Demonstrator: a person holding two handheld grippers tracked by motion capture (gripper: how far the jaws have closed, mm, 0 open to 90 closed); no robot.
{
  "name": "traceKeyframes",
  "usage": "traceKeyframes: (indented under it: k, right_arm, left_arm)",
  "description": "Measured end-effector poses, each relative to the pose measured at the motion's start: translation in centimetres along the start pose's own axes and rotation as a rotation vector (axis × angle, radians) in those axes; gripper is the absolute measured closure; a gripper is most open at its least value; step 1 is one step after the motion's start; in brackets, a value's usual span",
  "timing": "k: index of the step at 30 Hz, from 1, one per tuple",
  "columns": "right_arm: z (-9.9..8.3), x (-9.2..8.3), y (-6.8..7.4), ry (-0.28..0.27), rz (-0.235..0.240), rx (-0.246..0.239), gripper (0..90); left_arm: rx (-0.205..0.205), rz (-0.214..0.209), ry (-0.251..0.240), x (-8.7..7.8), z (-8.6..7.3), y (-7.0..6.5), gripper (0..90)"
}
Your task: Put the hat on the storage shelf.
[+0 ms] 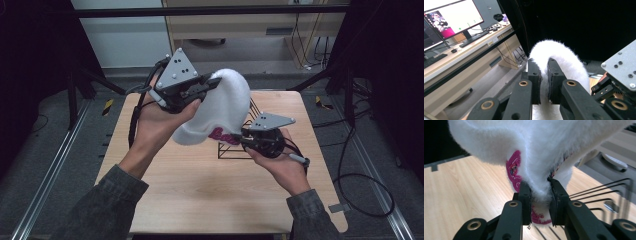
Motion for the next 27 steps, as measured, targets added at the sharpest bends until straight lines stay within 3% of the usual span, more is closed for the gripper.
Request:
traceKeyframes:
  k: [11, 21, 27]
  right_arm:
    - [1.7, -2.6, -4.9, 0.006, -0.107, -0.012, 75.9]
    - [1.6, -2.4, -8.3, 0.023, -0.172, -0.020, 76.1]
    - [1.5, -2.5, -9.3, 0.012, -0.188, -0.004, 76.1]
  left_arm:
    - [-0.063, 0.013, -0.022, 2.2, -0.3, 1.4, 83.1]
    - [-0.080, 0.002, -0.010, 5.0, -0.9, 2.2, 83.0]
    - [-0.082, -0.012, -0.019, 6.0, -0.6, 2.0, 83.1]
Point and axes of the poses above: each handheld gripper's, and its own axes: x roughly forward along the jaws, z roughly out of its top, y roughly to its left, the point moved 9 cm from there along x, roughly forward along the jaws, and after that the axes turned 5 degrees about x, right-handed, at the moved point
